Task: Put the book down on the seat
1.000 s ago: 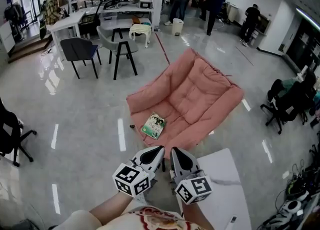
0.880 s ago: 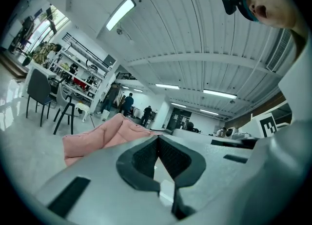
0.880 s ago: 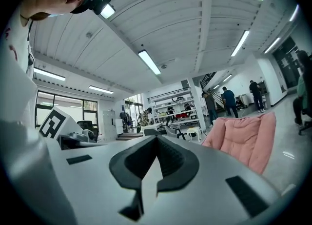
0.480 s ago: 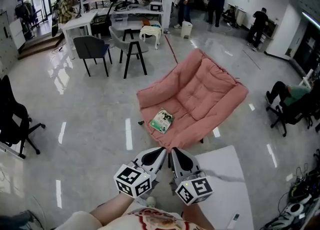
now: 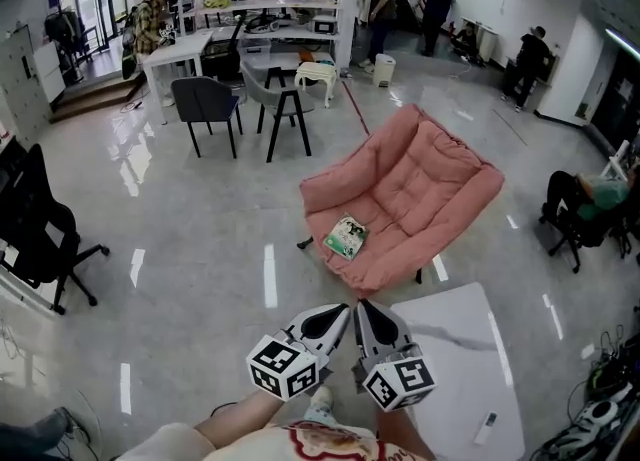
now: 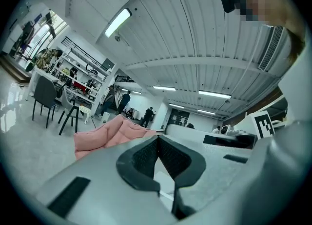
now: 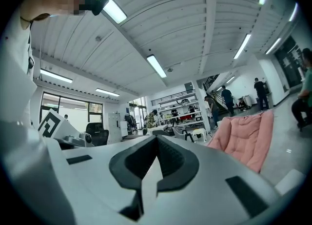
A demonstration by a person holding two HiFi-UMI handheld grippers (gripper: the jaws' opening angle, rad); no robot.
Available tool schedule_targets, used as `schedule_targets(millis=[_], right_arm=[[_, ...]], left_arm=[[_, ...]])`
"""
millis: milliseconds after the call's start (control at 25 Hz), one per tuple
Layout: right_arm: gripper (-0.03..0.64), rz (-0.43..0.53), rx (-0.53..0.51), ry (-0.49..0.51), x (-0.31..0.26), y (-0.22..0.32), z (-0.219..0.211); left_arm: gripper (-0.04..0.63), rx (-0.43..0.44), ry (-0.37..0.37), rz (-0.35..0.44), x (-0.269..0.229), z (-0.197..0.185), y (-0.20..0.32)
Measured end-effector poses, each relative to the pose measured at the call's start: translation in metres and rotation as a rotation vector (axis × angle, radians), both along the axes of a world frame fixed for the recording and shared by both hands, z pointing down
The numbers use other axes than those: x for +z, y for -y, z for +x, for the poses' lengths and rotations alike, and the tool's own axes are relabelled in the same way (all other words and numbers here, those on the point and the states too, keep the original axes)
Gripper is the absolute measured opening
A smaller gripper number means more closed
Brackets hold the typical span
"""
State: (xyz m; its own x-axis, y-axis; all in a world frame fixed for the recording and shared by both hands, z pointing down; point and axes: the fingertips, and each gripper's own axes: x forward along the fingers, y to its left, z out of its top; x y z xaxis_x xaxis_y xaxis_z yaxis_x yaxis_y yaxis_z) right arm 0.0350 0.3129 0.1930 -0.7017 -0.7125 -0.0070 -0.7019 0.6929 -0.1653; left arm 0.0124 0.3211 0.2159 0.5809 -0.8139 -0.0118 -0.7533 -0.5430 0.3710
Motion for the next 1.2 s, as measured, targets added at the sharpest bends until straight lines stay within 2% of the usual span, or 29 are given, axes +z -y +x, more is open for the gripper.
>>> schedule_targets(millis=[280,440,760,960,1200], right_arm=[[0.000,-0.012,0.035,0.011,0.014,-0.106,-0.023],[0.000,-0.013,0.057,-0.005,0.020,-0.144,-0.024],[0.000,0.039,0.026,-0.005,-0.011,-0.170,-0.032],[0.000,0.063,0.021,-0.043,-0.015,-0.181,-0.024],[0.000,0.063,0.019,-0.043,-0.014,-0.183,-0.010]], left_arm=[[0.003,-0.005,0.026,0.002,0.007,-0.029,-0.104],[0.003,0.009,0.015,0.001,0.008,-0.034,-0.138],[0.003,-0.014,0.021,0.037,-0.015,-0.038,-0.164],[0.003,-0.035,0.001,0.042,-0.019,-0.033,-0.166],[0.003,-0.030,0.008,0.032,-0.015,-0.018,-0.170]])
